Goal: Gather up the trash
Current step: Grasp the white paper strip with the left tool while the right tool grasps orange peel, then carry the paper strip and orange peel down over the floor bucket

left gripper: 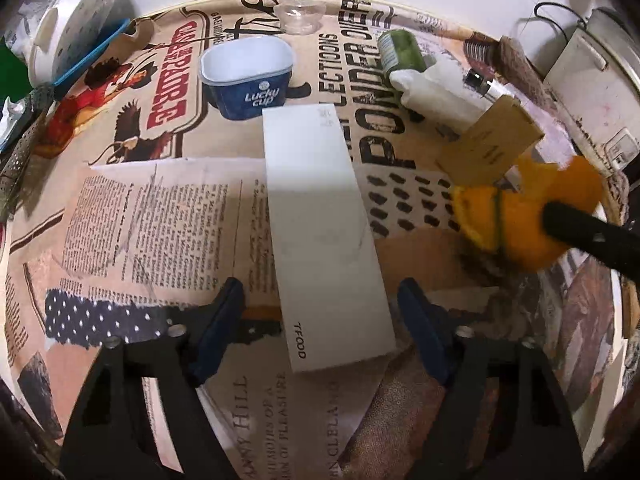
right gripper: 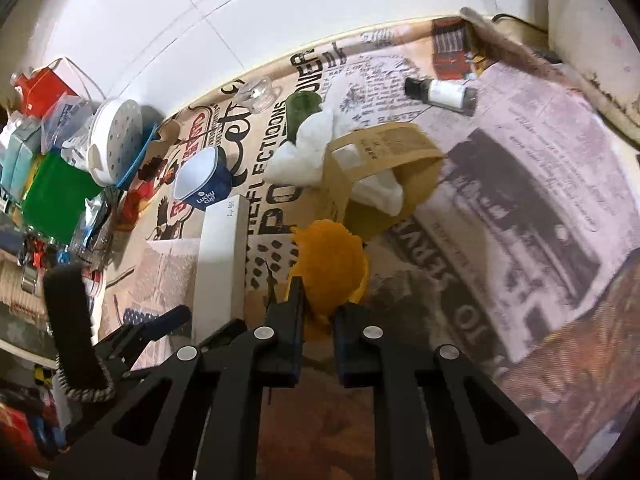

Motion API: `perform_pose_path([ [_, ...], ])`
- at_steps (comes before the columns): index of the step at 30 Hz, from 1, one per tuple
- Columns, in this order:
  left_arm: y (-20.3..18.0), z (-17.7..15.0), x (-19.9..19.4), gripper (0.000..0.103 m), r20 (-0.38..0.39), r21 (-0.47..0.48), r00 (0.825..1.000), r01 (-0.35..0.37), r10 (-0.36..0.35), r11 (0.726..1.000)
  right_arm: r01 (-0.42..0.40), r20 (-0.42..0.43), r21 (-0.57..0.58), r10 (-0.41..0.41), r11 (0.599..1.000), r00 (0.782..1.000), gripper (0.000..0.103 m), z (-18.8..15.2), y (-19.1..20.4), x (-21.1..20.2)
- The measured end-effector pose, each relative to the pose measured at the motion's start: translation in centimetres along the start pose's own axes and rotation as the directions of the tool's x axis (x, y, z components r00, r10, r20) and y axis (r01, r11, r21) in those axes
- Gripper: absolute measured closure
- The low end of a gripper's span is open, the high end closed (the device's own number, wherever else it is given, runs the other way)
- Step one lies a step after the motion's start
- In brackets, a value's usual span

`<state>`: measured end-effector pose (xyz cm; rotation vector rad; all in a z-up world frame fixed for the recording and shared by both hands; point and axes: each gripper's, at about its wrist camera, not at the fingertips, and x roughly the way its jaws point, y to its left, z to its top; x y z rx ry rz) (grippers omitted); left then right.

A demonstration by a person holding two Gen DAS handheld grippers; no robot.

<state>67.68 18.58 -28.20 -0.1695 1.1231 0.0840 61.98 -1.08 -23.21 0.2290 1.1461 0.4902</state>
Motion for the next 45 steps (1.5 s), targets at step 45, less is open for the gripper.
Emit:
perform_pose_path([
  [45, -3.7, -22.3, -22.2, 0.053, 0.308, 0.023, 0.951, -0.045, 0.035, 0.999, -0.032, 0.191, -0.121, 0.055, 0.992, 0.980, 0.092, -17.3, 3.5, -16.7],
])
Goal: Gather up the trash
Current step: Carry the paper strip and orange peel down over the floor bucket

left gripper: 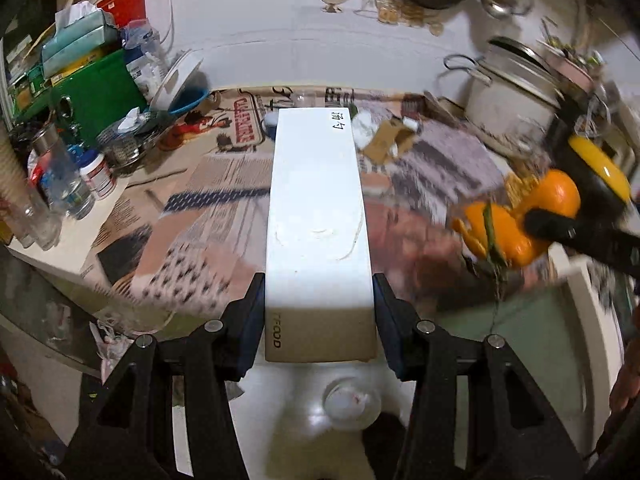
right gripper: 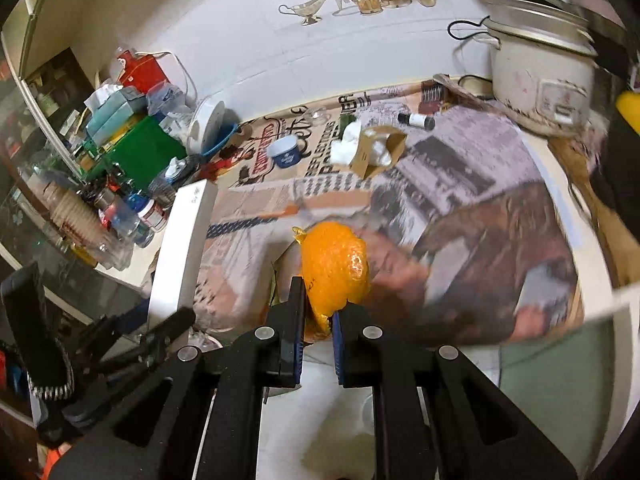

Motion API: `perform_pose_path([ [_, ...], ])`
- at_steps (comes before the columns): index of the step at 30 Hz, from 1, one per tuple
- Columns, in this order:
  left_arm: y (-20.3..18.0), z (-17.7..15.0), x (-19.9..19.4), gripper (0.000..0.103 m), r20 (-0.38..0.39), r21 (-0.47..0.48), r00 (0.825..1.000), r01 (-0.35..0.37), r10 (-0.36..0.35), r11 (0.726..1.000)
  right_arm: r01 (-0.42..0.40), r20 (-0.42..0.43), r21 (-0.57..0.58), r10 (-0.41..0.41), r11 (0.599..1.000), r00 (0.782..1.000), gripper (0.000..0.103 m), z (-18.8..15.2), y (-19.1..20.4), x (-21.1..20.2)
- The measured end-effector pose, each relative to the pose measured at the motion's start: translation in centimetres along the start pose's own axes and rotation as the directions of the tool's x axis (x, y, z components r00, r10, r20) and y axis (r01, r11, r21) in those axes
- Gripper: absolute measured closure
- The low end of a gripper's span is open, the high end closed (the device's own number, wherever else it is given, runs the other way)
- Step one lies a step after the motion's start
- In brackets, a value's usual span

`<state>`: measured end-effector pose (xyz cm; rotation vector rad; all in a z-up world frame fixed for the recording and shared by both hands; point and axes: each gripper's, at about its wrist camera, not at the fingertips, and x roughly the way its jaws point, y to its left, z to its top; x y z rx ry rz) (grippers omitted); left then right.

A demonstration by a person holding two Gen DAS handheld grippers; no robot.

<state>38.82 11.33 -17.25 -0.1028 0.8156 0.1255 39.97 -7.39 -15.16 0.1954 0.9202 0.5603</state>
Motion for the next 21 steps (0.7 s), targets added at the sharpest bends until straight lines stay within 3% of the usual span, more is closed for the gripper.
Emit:
perform_pose_path([
  [5, 2.5, -4.9, -3.3, 0.053, -0.012, 0.048, 1.000, -0.011, 0.012, 0.999, 0.010, 0.014, 0.031, -0.010, 0.999, 1.000, 0.092, -4.2, 2.7, -1.3],
  [11, 4.1, -8.8, -5.0, 0.053, -0.069, 0.050, 0.997, 0.031, -0.028, 0.998, 0.026, -0.038, 0.078, -0.024, 0.997, 0.999, 0.092, -8.7, 4.7, -1.9],
  [21, 1.5, -14.3, -2.9, 0.053, -0.218, 0.076, 0.973, 0.093, -0.075, 0.993, 0.052, -0.120, 0.099, -0.040, 0.994, 0.992, 0.092, -13.4, 3.9, -1.7],
])
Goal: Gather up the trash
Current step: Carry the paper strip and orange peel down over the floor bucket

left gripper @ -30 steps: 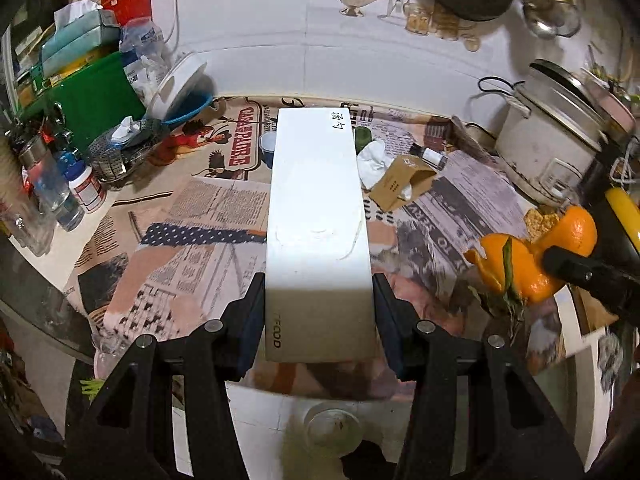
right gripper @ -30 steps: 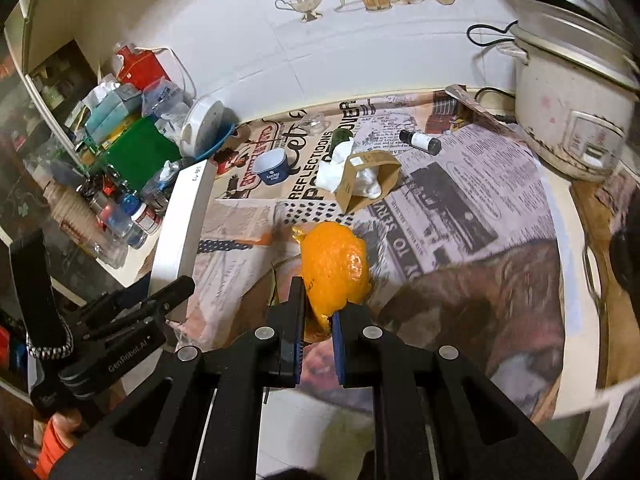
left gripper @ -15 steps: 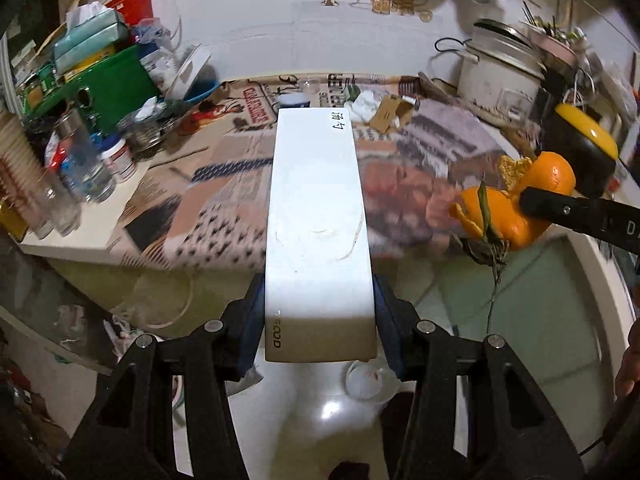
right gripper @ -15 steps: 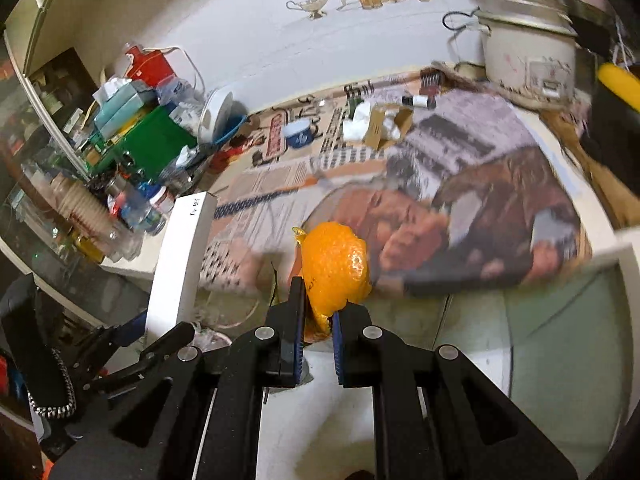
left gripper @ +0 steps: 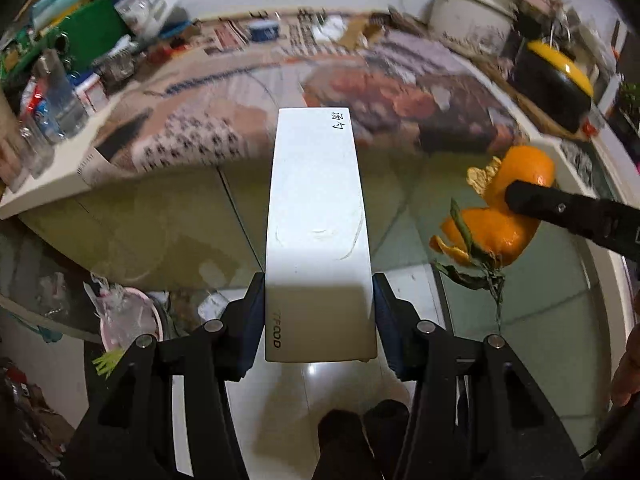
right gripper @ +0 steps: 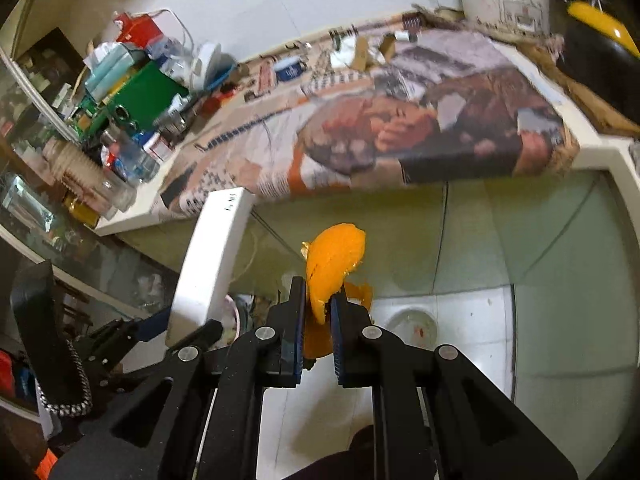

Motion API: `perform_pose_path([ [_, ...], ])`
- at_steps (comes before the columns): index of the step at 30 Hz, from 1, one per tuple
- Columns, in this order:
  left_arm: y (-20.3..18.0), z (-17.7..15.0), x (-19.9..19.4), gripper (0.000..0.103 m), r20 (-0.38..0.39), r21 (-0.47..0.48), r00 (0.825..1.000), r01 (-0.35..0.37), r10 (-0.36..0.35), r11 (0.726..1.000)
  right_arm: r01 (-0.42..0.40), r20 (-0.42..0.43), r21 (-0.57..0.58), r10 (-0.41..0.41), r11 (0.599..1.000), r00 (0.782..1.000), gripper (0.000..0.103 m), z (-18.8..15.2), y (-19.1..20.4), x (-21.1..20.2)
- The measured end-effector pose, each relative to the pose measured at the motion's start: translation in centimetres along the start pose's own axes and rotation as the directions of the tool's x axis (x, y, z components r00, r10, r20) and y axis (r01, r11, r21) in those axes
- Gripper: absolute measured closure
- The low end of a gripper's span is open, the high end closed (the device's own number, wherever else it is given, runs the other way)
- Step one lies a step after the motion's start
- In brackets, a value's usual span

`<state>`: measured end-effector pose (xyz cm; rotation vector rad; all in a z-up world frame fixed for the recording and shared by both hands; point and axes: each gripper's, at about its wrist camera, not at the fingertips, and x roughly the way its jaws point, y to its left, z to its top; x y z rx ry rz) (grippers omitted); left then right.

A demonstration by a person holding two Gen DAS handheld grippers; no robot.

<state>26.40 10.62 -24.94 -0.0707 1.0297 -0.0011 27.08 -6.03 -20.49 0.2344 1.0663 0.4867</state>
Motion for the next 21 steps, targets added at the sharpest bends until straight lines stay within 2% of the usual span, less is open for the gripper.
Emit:
perform_pose_path([
  [6, -2.4, -1.7, 5.1, 0.053, -0.095, 0.020, 0.995, 0.017, -0.015, 1.000, 0.014, -0.057, 0.031, -0.012, 0.999, 0.998, 0.093, -1.1, -3.8, 3.2],
  [11, -4.0, -3.6, 11.5, 0.053, -0.163, 0.022, 0.986, 0.036, -0.032, 0.999, 0.044, -0.100, 0.041, -0.040, 0.998, 0.994, 0.093, -2.1, -7.4, 7.2],
  [17, -5.1, -7.6, 20.6, 0.053, -0.229, -0.040, 0.970, 0.076, -0.083, 0.996, 0.071, -0.165, 0.044, -0.063, 0.996, 0.984, 0.093, -4.1, -12.5, 13.9],
  [21, -5.3, -10.3, 26.6, 0.053, -0.281, -0.099, 0.950, 0.110, -0.134, 0.989, 0.073, -0.194, 0.013, -0.069, 0.997, 0.979, 0.093, -6.0, -14.7, 18.2],
])
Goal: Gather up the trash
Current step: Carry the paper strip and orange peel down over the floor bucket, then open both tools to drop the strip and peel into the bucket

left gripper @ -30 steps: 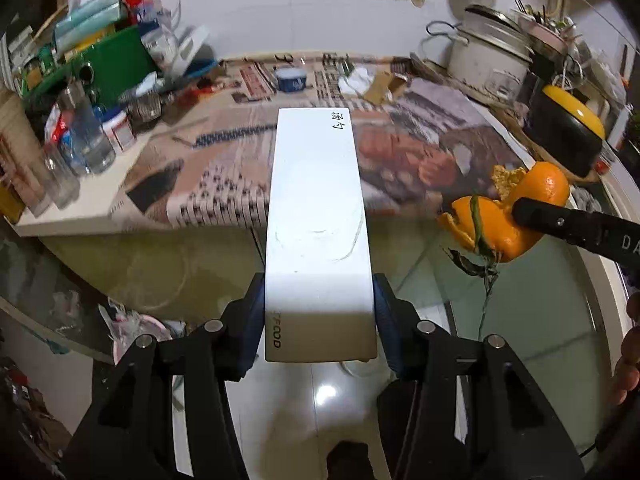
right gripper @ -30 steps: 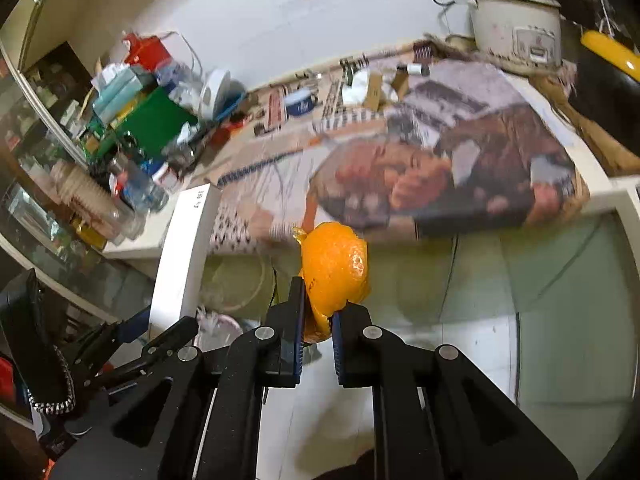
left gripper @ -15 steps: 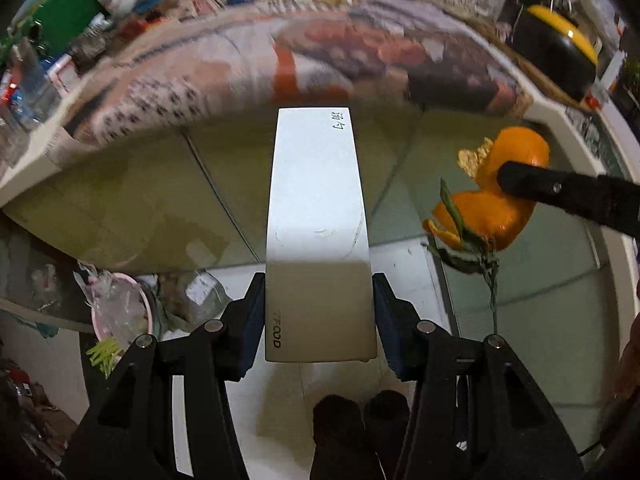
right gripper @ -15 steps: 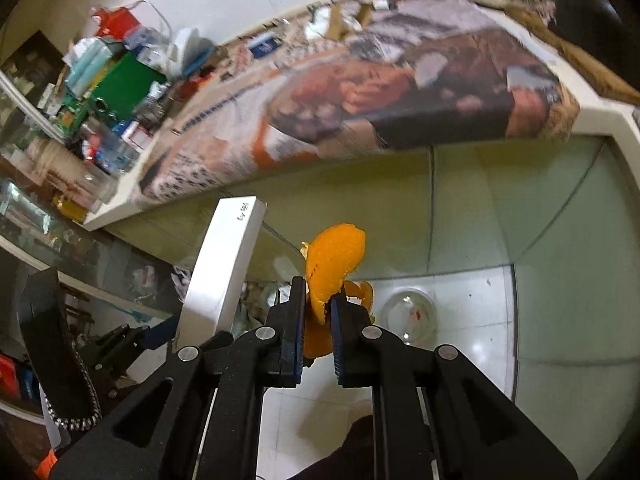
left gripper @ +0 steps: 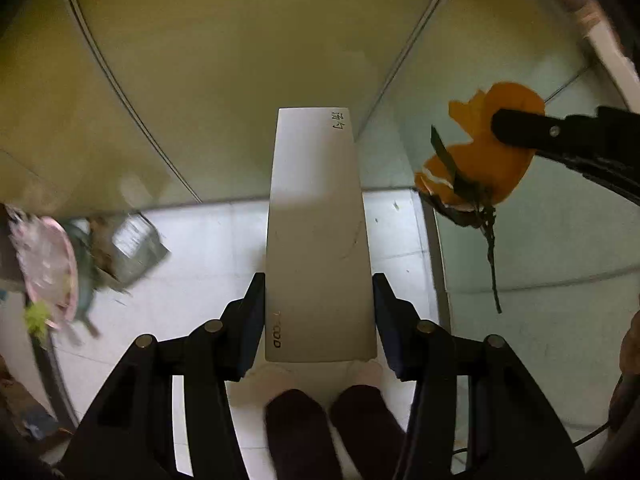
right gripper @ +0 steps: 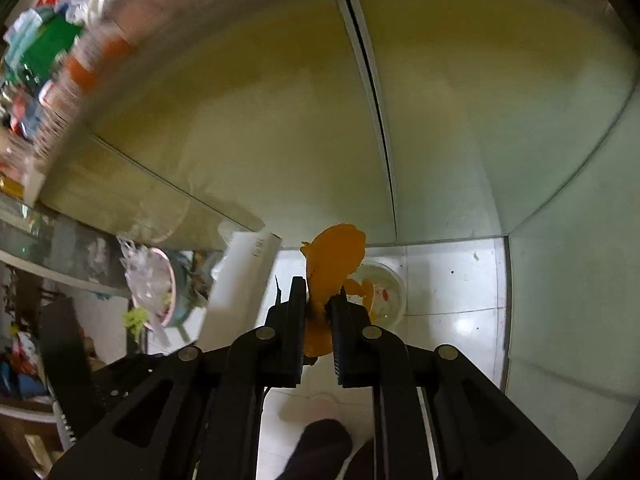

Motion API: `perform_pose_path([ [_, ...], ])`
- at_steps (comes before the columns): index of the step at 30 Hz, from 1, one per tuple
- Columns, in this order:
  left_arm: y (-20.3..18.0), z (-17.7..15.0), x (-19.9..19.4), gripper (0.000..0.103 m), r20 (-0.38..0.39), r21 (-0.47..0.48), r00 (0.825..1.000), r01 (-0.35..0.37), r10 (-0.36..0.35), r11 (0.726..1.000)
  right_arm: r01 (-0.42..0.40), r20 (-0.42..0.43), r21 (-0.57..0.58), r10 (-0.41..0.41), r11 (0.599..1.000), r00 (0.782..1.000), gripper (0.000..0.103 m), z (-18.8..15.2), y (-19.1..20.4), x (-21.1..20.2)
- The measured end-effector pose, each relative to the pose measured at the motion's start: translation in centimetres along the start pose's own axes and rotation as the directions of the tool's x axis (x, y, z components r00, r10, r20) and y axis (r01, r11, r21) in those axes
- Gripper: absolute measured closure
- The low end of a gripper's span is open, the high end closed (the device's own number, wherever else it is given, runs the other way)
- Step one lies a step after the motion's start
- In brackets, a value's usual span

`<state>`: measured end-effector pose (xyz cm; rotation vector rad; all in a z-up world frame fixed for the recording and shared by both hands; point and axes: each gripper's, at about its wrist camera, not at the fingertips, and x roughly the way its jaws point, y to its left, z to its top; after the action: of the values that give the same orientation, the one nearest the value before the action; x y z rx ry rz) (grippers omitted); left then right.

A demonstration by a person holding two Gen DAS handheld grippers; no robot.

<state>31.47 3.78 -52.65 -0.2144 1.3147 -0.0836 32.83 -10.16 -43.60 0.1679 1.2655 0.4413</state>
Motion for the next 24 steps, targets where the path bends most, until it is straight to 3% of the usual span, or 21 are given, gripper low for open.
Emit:
perform_pose_path([
  [3, 1.2, -0.7, 5.5, 0.053, -0.049, -0.041, 0.998, 0.045, -0.047, 0.998, -0.001, -0.020, -0.016, 0.001, 1.000, 1.000, 0.093, -0.9, -1.3, 3.5],
  [7, 3.1, -1.6, 12.8, 0.053, -0.109, -0.056, 0.993, 0.041, -0.047, 0.998, -0.010, -0.050, -0.013, 0.009, 1.000, 0.999, 0.092, -2.0, -2.9, 8.0],
  [14, 5.0, -2.1, 21.7, 0.053, -0.169, -0.092, 0.982, 0.064, -0.079, 0.994, -0.022, -0.108, 0.004, 0.022, 1.000, 0.994, 0.092, -3.6, -5.4, 15.0],
  [21, 4.3, -1.4, 24.7, 0.052, -0.159, -0.056, 0.986, 0.048, -0.056, 0.997, -0.034, -0.161, -0.010, 0.032, 0.999, 0.986, 0.088, -3.6, -5.8, 18.4],
  [24, 4.5, -1.4, 24.7, 0.049, -0.147, -0.057, 0.988, 0.047, -0.055, 0.997, -0.050, -0.171, 0.001, 0.049, 0.999, 0.984, 0.078, -3.6, -6.0, 18.9],
])
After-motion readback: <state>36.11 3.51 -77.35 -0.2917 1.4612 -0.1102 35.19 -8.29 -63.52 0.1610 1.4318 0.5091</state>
